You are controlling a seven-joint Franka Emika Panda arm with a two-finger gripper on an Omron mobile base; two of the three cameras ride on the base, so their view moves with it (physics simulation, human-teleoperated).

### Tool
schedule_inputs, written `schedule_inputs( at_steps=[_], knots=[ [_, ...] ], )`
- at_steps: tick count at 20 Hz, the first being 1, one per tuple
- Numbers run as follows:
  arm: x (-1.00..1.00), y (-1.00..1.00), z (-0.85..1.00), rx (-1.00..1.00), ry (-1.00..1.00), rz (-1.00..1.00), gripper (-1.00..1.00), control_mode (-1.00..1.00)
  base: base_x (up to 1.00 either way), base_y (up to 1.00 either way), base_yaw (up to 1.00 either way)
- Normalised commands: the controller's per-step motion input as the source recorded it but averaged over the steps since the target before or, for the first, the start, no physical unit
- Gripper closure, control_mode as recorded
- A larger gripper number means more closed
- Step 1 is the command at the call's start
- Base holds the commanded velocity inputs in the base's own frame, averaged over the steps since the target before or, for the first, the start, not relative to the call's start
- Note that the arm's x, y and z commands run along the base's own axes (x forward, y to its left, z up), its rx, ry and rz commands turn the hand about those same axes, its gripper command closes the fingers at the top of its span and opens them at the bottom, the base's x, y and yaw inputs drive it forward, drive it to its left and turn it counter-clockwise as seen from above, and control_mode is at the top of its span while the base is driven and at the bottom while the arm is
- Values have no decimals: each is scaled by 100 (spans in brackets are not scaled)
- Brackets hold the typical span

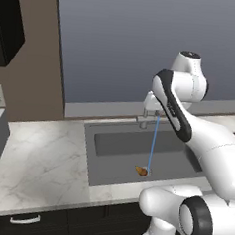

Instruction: Pick the pear from the sink and place it on the cutting board to airdry. Then turn off the sink faucet.

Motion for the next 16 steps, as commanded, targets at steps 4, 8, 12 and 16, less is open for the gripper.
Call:
schedule_inputs(
  at_steps=[4, 8, 12, 16],
  knots=[
    [-3, 10, 0, -5, -1, 0, -100, -100, 0, 0, 0],
    [-9, 24, 0, -10, -2, 0, -100, -100, 0, 0, 0],
    [-12, 32, 0, -10, -4, 0, -100, -100, 0, 0, 0],
    [-15, 23, 0, -3, -7, 0, -100, -100, 0, 0, 0]
  ],
)
